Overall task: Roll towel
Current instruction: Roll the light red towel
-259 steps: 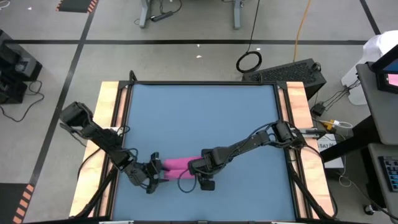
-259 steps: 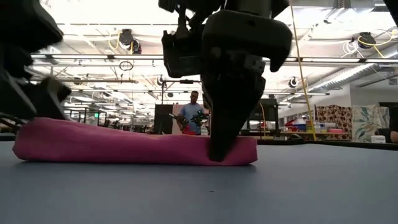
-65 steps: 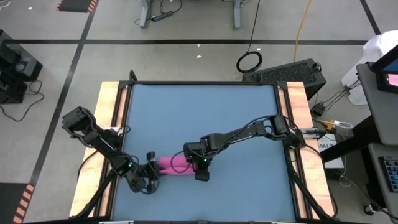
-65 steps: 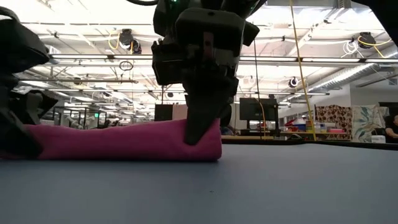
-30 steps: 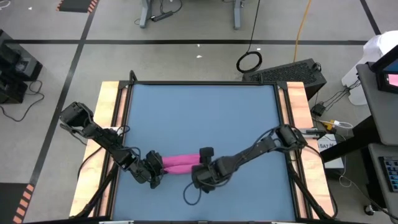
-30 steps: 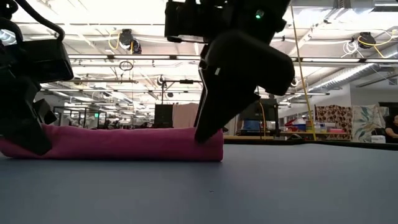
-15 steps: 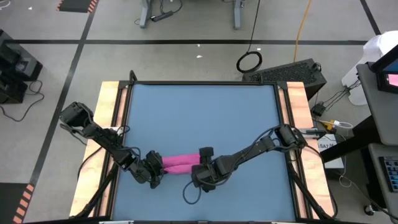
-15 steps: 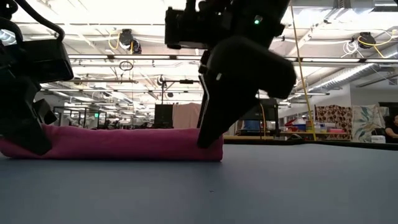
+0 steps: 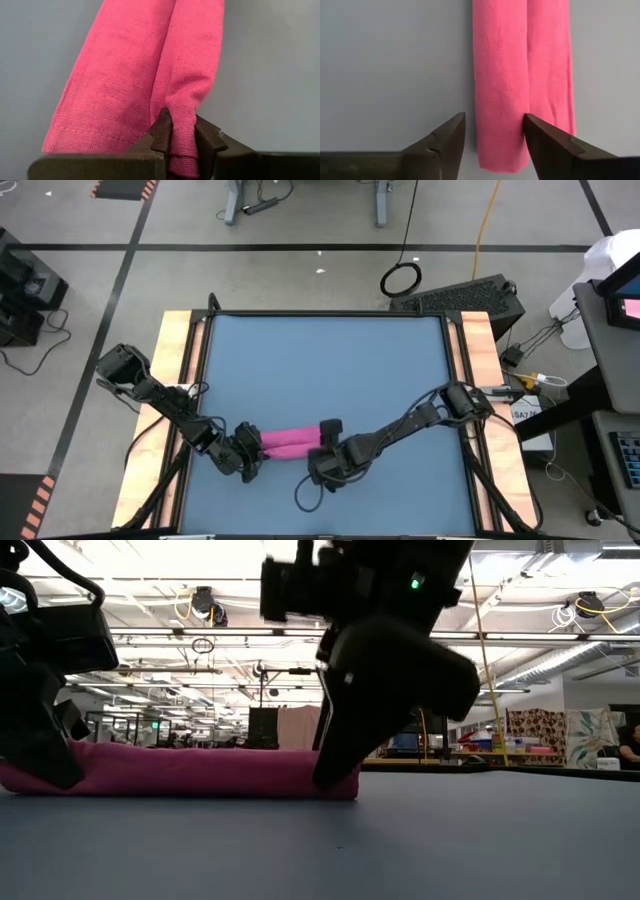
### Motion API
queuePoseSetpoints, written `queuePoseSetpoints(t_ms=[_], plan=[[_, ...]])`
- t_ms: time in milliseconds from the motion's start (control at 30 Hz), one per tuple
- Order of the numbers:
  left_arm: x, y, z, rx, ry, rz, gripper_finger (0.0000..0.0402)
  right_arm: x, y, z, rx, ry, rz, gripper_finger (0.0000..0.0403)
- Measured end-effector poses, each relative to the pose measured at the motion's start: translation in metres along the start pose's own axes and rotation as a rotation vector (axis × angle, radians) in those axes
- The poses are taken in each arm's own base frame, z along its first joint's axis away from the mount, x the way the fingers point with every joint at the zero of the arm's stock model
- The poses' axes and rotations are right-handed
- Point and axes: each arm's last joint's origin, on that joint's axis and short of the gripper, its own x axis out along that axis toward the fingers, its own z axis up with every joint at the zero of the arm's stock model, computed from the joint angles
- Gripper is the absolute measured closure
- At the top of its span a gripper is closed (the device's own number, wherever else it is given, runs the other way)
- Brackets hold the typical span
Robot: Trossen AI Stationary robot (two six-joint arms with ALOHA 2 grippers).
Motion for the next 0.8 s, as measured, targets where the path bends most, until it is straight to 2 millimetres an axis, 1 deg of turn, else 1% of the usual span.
queuePoseSetpoints(t_ms=[100, 300, 400, 500, 600, 700, 800], plan=[[0.000, 0.000, 0.000, -0.006, 0.000, 0.000, 0.0352, 0.008, -0.004, -0.001, 0.002, 0.023, 0.026, 0.0234], [0.000, 0.000, 0.000, 0.001, 0.001, -0.001, 0.0352, 0.014, -0.014, 0.001, 0.027, 0.042, 0.072, 0.0308], [0.000, 0.000, 0.000, 0.022, 0.001, -0.002, 0.0352, 0.019, -0.024, 0.003, 0.041, 0.060, 0.128, 0.0348], [0.000, 0.000, 0.000, 0.043, 0.000, -0.001, 0.0352, 0.023, -0.036, 0.005, 0.066, 0.074, 0.202, 0.0379], [0.000, 0.000, 0.000, 0.072, -0.001, -0.003, 0.0352, 0.026, -0.048, 0.007, 0.103, 0.091, 0.288, 0.0393], [-0.001, -0.002, -0.001, 0.124, -0.021, -0.017, 0.0349, 0.030, -0.059, 0.008, 0.140, 0.108, 0.367, 0.0394], [-0.004, -0.007, -0.001, 0.201, -0.043, -0.049, 0.0326, 0.034, -0.072, 0.008, 0.185, 0.124, 0.447, 0.0389]])
